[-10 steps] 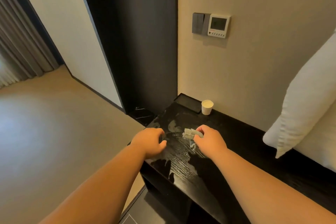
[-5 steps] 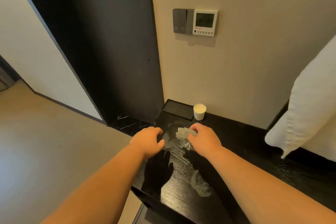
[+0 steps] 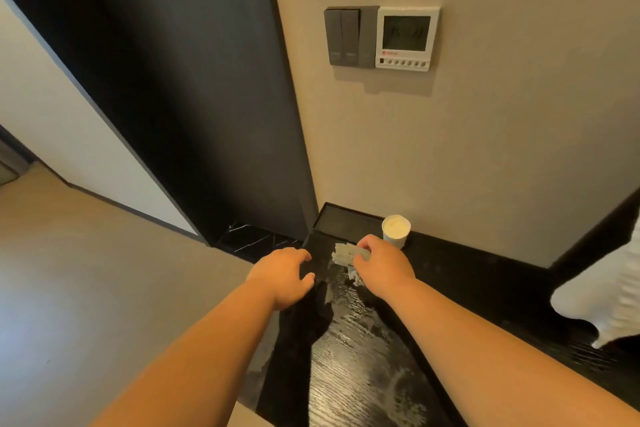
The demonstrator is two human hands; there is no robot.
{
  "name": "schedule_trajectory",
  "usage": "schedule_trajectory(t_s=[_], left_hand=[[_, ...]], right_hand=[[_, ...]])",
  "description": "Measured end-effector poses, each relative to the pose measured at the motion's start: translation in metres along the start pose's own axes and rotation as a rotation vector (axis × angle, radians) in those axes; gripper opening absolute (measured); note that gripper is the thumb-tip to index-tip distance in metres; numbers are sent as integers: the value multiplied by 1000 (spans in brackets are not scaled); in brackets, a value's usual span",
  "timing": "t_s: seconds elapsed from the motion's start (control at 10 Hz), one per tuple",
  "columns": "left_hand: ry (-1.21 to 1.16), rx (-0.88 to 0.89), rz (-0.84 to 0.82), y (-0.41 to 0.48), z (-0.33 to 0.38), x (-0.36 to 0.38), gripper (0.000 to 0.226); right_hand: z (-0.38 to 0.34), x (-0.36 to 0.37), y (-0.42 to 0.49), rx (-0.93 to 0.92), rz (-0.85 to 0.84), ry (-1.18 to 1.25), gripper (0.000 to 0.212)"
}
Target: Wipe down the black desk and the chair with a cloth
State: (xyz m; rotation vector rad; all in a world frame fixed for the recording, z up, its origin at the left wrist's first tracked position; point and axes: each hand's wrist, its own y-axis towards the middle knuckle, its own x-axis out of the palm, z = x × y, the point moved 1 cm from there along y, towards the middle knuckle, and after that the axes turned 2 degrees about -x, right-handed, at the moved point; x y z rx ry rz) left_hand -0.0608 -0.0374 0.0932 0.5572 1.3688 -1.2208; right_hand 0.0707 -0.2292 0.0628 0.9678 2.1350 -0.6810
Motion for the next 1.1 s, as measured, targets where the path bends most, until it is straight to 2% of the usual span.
schedule_trajectory(t_s=[0.5,0.7,0.9,1.1], left_hand=[[17,281,-116,154,-31,-12,54],[-24,334,-152,198,-41,-19,53],[-25,414,-185,213,-41,-22,53],[-3,458,-181,215,-43,-23,54]], right_hand=[[-24,15,90,187,105,-2,12],[-31,16,135,277,151,-21,20],[-28,17,140,400,167,-67,47],[-32,26,118,415,264,25,36]])
